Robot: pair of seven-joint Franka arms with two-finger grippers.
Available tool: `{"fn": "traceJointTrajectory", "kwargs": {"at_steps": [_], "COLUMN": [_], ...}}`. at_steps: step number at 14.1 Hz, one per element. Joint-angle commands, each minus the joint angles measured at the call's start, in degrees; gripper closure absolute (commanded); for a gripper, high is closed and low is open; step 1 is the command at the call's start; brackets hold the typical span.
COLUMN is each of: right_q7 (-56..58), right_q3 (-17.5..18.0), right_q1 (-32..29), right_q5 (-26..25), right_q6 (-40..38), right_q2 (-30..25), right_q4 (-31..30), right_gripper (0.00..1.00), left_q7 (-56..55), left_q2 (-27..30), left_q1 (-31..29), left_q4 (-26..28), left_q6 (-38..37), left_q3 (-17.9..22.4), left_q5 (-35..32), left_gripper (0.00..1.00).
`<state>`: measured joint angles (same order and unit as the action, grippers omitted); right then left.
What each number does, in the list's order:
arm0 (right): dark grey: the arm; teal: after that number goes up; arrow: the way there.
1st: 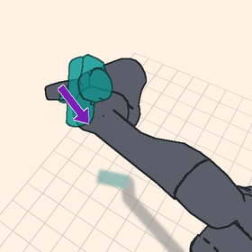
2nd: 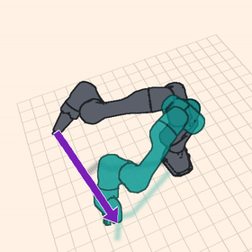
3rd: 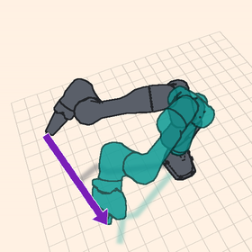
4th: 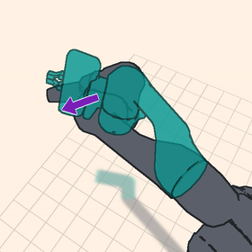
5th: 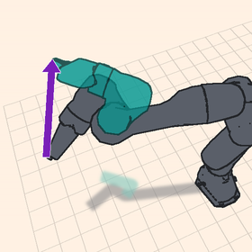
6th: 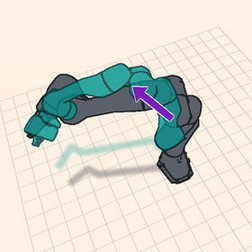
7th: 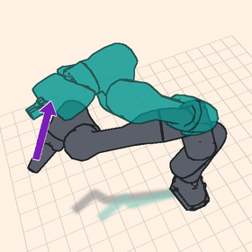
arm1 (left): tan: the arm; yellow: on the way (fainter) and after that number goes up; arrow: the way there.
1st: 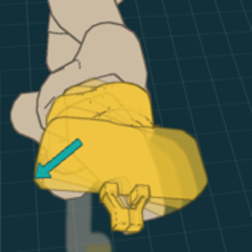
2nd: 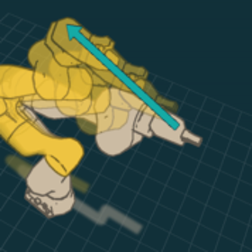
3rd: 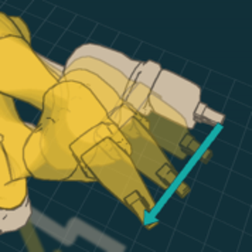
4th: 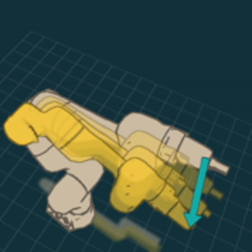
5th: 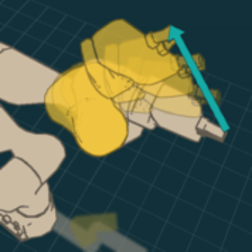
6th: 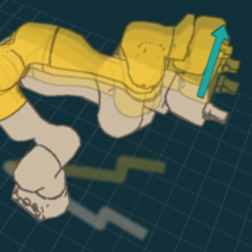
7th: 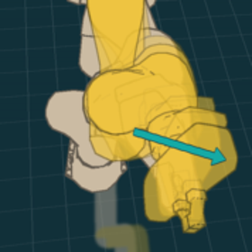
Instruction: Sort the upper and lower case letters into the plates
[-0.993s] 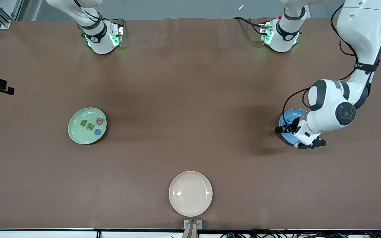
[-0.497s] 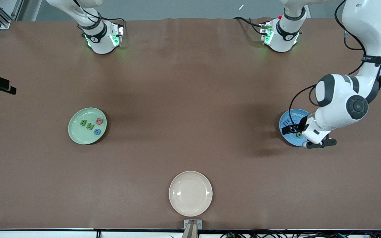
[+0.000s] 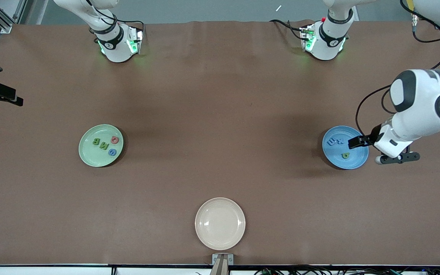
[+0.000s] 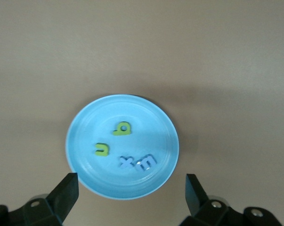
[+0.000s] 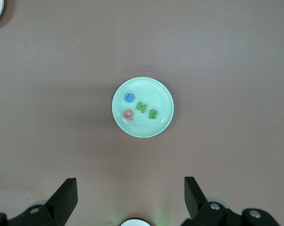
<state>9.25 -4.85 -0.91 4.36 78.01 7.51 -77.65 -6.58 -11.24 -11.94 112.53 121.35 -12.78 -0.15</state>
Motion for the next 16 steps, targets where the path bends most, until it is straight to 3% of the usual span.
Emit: {"fn": "traceJointTrajectory", "kwargs": {"at_steps": [1,5,11,16], "right_q7": [-0.37,-0.37,-0.20,-1.24], "right_q3": [3.18,3.97,3.88,3.44], "right_q1": [-0.76,-0.76,-0.76,-1.29], "right_q5": [-1.99,-1.90,-1.99,-3.04], "right_q6": [1.62,1.36,2.32,2.41], "right_q2": [-3.73,-4.44,-7.60,-8.04], "right_q4": [-4.26,-4.35,-8.22,-8.30], "right_gripper": [0.00,0.00,0.00,0.00], "left_q7": [2.08,6.48,6.66,6.75], "left_q2": [5.78,9.39,9.22,9.13], "left_q1": [-0.53,-3.26,-3.44,-2.91], "left_q4": [-0.02,-5.37,-19.17,-21.47], "left_q6": [-4.00,-12.52,-23.95,-26.07], "left_q3": [0.03,-0.23,-0.06,-0.06], "left_q5": [-0.73,-0.73,-0.20,0.33], "left_gripper": [0.00,0.00,0.00,0.00]}}
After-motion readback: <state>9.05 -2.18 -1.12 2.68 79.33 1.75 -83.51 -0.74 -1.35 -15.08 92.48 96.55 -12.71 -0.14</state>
